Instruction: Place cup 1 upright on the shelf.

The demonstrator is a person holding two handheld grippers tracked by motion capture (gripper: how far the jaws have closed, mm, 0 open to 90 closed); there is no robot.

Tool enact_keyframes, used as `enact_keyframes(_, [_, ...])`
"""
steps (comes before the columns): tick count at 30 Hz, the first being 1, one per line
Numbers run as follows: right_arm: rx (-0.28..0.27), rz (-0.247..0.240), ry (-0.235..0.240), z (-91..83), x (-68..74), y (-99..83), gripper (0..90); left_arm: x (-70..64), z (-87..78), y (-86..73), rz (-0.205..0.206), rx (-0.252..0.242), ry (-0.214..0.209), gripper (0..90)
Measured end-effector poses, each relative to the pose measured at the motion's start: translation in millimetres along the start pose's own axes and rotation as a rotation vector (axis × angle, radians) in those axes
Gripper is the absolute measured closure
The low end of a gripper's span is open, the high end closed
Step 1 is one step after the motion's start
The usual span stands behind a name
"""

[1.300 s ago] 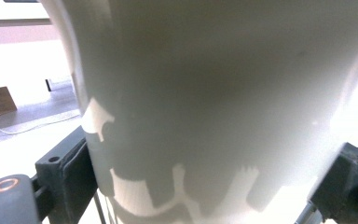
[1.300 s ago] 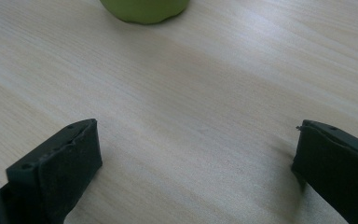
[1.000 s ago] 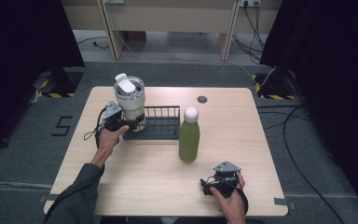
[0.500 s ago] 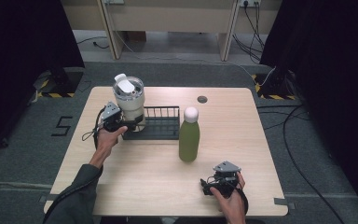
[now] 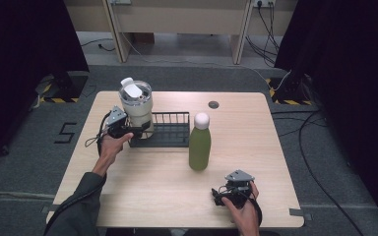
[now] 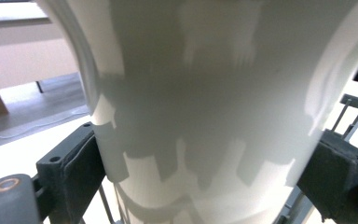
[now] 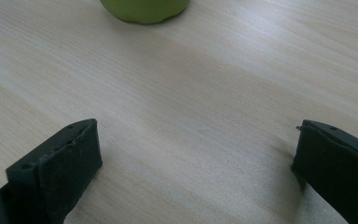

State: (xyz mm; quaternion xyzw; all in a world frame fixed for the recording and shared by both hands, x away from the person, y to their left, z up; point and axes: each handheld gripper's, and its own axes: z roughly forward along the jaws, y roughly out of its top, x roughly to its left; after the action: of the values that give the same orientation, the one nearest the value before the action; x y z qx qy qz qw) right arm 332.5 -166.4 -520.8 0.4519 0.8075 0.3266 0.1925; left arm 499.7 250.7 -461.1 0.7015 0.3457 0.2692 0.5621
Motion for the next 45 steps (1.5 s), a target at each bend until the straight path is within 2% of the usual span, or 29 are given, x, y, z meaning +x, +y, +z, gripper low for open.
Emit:
enact_keyframes(13, [0.001, -0.001, 0.0, -0.1, 0.0, 0.0, 1.0, -2.8, -3.3, -0.6, -0.027, -0.002, 0.021, 10.2])
enact_keyframes(24, [0.0, 0.0, 0.0, 0.0, 0.0, 0.0, 1.0, -0.4, -7.8, 0.8, -0.028, -0.006, 0.0, 10.1])
enact_keyframes(45, [-0.002, 0.0, 0.0, 0.2, 0.0, 0.0, 1.0, -1.6, -25.0, -2.9, -0.038, -0.005, 0.006, 14.6])
